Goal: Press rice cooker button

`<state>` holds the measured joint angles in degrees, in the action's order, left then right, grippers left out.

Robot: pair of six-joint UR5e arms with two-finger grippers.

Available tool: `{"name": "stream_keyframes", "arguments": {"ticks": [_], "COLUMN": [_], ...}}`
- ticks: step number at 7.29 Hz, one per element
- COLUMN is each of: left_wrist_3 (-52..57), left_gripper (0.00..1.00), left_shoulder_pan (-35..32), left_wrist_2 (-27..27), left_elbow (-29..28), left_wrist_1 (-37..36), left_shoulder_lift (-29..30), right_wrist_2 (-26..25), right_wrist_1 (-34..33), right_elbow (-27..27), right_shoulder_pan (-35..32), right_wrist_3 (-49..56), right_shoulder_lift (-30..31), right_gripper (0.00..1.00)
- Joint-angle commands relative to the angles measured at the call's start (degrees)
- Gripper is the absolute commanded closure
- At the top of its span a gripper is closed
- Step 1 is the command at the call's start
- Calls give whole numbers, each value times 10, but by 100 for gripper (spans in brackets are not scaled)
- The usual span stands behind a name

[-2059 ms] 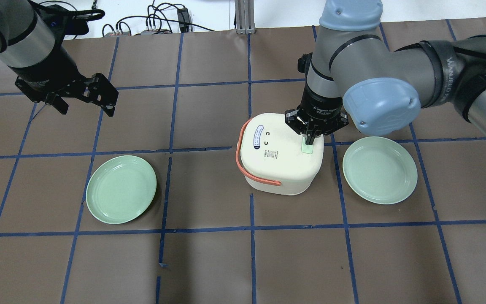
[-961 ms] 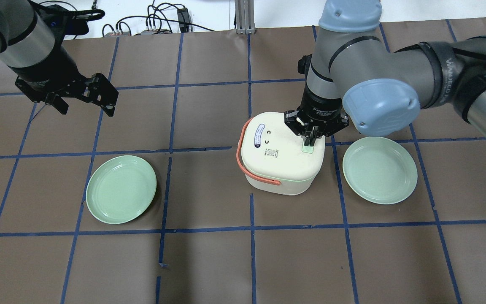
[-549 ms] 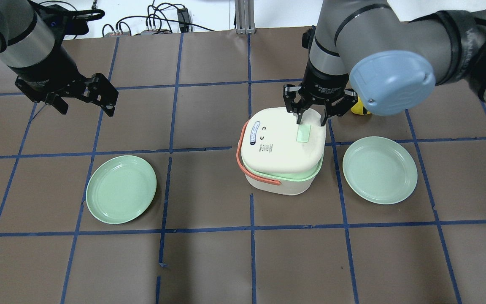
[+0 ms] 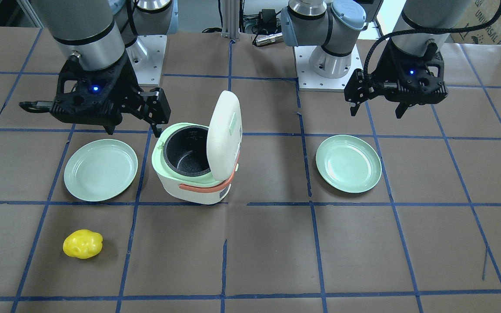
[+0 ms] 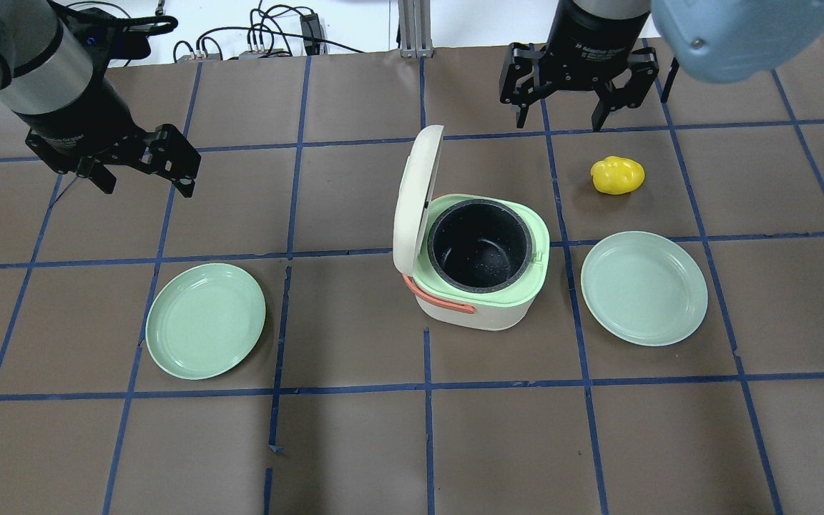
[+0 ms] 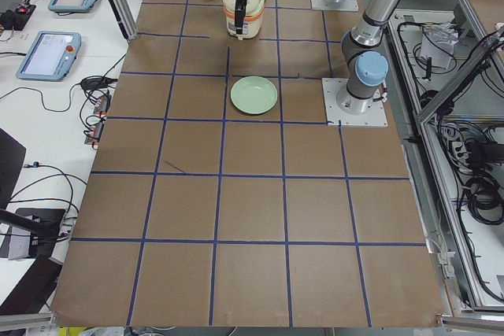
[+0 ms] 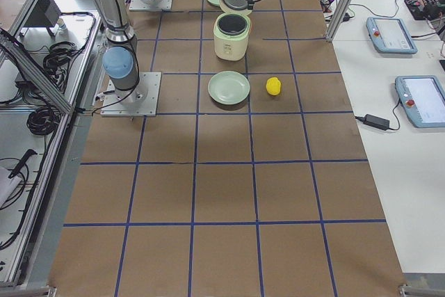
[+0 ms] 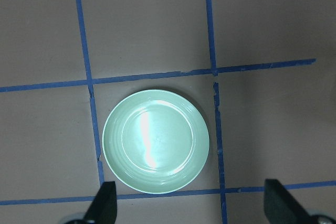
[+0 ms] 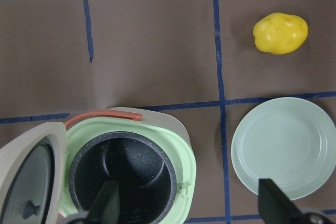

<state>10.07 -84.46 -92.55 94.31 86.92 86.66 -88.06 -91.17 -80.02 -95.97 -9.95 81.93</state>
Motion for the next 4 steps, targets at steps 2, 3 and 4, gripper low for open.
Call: {"name": "stream_keyframes", "arguments": {"ticks": [2,3,4], "left_wrist_3": [-1,0,-1], "left_gripper": [0,0,0], "left_shoulder_pan": [0,0,0], "left_wrist_2": [0,0,0], "left_elbow": [0,0,0], "left_wrist_1": [0,0,0], "left_shoulder_lift": [0,0,0], "right_wrist_2": [0,-2,-1], "right_wrist_1": [0,-1,2], "right_elbow": [1,1,0], "right_shoulder_pan": [18,19,16], "right_wrist_3": [33,45,44], "right_shoulder_lift": [-4,-4,-3], "right_gripper": [0,0,0]}}
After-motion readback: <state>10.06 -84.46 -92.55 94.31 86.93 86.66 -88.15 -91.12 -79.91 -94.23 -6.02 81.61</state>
